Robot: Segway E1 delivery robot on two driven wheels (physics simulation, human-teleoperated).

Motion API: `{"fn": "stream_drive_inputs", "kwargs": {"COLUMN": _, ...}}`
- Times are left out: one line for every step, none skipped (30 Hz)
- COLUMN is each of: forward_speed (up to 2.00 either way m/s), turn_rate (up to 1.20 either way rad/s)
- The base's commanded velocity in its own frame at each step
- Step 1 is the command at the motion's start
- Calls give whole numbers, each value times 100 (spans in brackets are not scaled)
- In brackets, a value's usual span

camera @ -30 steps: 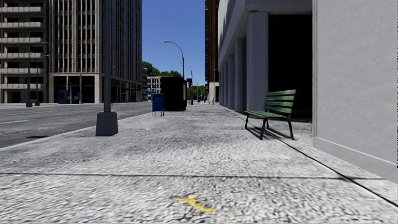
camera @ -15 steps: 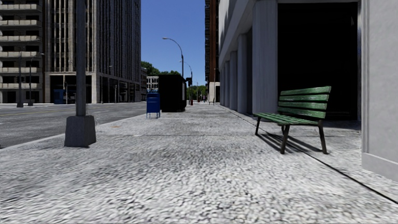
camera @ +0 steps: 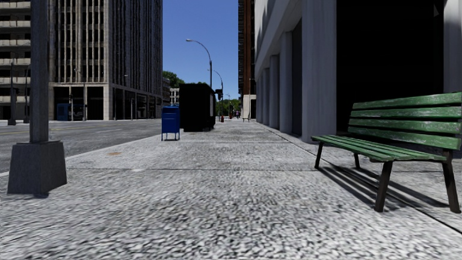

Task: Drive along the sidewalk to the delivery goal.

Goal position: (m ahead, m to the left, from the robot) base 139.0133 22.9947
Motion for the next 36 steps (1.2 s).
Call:
{"fn": "stream_drive_inputs", "kwargs": {"forward_speed": 200, "turn_rate": 0}}
{"fn": "stream_drive_inputs", "kwargs": {"forward_speed": 200, "turn_rate": 0}}
{"fn": "stream_drive_inputs", "kwargs": {"forward_speed": 200, "turn_rate": 0}}
{"fn": "stream_drive_inputs", "kwargs": {"forward_speed": 200, "turn_rate": 0}}
{"fn": "stream_drive_inputs", "kwargs": {"forward_speed": 200, "turn_rate": 0}}
{"fn": "stream_drive_inputs", "kwargs": {"forward_speed": 200, "turn_rate": 0}}
{"fn": "stream_drive_inputs", "kwargs": {"forward_speed": 200, "turn_rate": 0}}
{"fn": "stream_drive_inputs", "kwargs": {"forward_speed": 200, "turn_rate": 0}}
{"fn": "stream_drive_inputs", "kwargs": {"forward_speed": 200, "turn_rate": 0}}
{"fn": "stream_drive_inputs", "kwargs": {"forward_speed": 200, "turn_rate": 0}}
{"fn": "stream_drive_inputs", "kwargs": {"forward_speed": 200, "turn_rate": 0}}
{"fn": "stream_drive_inputs", "kwargs": {"forward_speed": 200, "turn_rate": 0}}
{"fn": "stream_drive_inputs", "kwargs": {"forward_speed": 200, "turn_rate": 0}}
{"fn": "stream_drive_inputs", "kwargs": {"forward_speed": 200, "turn_rate": 0}}
{"fn": "stream_drive_inputs", "kwargs": {"forward_speed": 200, "turn_rate": 0}}
{"fn": "stream_drive_inputs", "kwargs": {"forward_speed": 200, "turn_rate": 0}}
{"fn": "stream_drive_inputs", "kwargs": {"forward_speed": 200, "turn_rate": 0}}
{"fn": "stream_drive_inputs", "kwargs": {"forward_speed": 200, "turn_rate": 0}}
{"fn": "stream_drive_inputs", "kwargs": {"forward_speed": 200, "turn_rate": 0}}
{"fn": "stream_drive_inputs", "kwargs": {"forward_speed": 200, "turn_rate": 0}}
{"fn": "stream_drive_inputs", "kwargs": {"forward_speed": 200, "turn_rate": 0}}
{"fn": "stream_drive_inputs", "kwargs": {"forward_speed": 200, "turn_rate": 0}}
{"fn": "stream_drive_inputs", "kwargs": {"forward_speed": 200, "turn_rate": 0}}
{"fn": "stream_drive_inputs", "kwargs": {"forward_speed": 200, "turn_rate": 0}}
{"fn": "stream_drive_inputs", "kwargs": {"forward_speed": 200, "turn_rate": 0}}
{"fn": "stream_drive_inputs", "kwargs": {"forward_speed": 200, "turn_rate": 0}}
{"fn": "stream_drive_inputs", "kwargs": {"forward_speed": 200, "turn_rate": 0}}
{"fn": "stream_drive_inputs", "kwargs": {"forward_speed": 200, "turn_rate": 0}}
{"fn": "stream_drive_inputs", "kwargs": {"forward_speed": 200, "turn_rate": 0}}
{"fn": "stream_drive_inputs", "kwargs": {"forward_speed": 200, "turn_rate": 0}}
{"fn": "stream_drive_inputs", "kwargs": {"forward_speed": 200, "turn_rate": 0}}
{"fn": "stream_drive_inputs", "kwargs": {"forward_speed": 200, "turn_rate": 0}}
{"fn": "stream_drive_inputs", "kwargs": {"forward_speed": 200, "turn_rate": 0}}
{"fn": "stream_drive_inputs", "kwargs": {"forward_speed": 200, "turn_rate": 0}}
{"fn": "stream_drive_inputs", "kwargs": {"forward_speed": 200, "turn_rate": 0}}
{"fn": "stream_drive_inputs", "kwargs": {"forward_speed": 200, "turn_rate": 0}}
